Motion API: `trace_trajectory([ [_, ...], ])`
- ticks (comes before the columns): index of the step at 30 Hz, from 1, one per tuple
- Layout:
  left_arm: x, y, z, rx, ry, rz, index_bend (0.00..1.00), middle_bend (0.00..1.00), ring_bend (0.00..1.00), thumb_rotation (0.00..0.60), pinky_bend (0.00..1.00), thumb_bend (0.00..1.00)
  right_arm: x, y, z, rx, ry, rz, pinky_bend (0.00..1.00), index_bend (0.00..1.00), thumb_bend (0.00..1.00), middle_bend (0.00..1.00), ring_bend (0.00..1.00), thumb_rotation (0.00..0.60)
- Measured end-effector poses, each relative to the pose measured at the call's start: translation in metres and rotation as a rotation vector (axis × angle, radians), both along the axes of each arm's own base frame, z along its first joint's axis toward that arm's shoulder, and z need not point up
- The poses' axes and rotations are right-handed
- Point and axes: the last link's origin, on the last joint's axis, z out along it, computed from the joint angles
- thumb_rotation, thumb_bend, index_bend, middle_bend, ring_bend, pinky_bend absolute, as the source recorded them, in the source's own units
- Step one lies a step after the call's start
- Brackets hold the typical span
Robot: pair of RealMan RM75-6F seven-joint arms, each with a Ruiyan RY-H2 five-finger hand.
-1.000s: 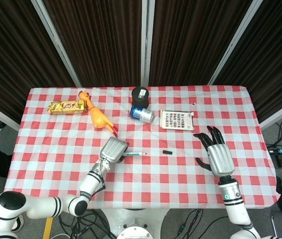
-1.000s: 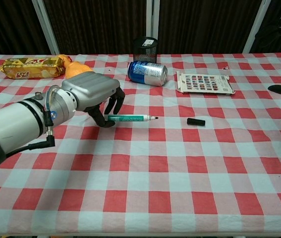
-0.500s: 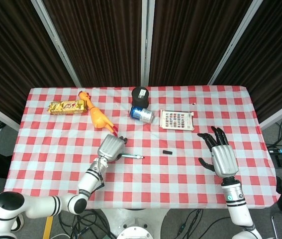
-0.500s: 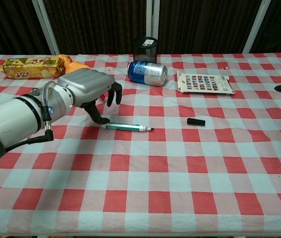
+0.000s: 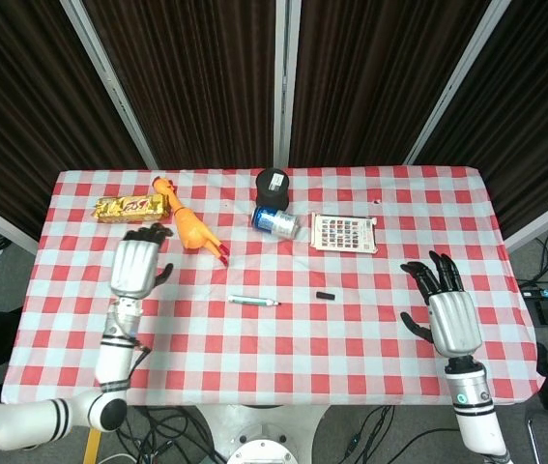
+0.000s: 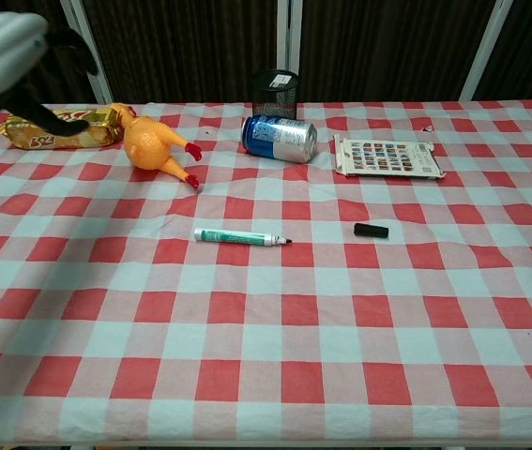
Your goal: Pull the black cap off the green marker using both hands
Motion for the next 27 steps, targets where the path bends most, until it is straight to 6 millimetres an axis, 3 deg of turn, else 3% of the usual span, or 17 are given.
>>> trace_trajectory([
  [4, -0.041, -0.035, 0.026, 0.078, -0.014, 0.016, 0.29, 0.22, 0.19, 0.600, 0.17, 0.23, -0.006, 0.014, 0.004, -0.027, 0.017, -0.018, 0.00, 0.22, 0.04, 0.15, 0.00, 0.600],
  [13, -0.110, -0.114, 0.052, 0.055, -0.026, 0.101, 0.28, 0.22, 0.19, 0.600, 0.16, 0.21, -0.044, 0.058, 0.018, -0.032, 0.142, -0.083, 0.00, 0.18, 0.08, 0.15, 0.00, 0.600],
  [18, -0.124, -0.139, 0.064, 0.084, -0.046, 0.133, 0.28, 0.22, 0.19, 0.600, 0.14, 0.21, -0.064, 0.073, 0.027, -0.037, 0.222, -0.120, 0.00, 0.18, 0.12, 0.15, 0.00, 0.600],
  [27, -0.131, -0.147, 0.064, 0.013, -0.047, 0.196, 0.28, 0.22, 0.18, 0.600, 0.16, 0.21, -0.090, 0.079, 0.035, -0.010, 0.246, -0.169, 0.00, 0.12, 0.17, 0.15, 0.00, 0.600],
])
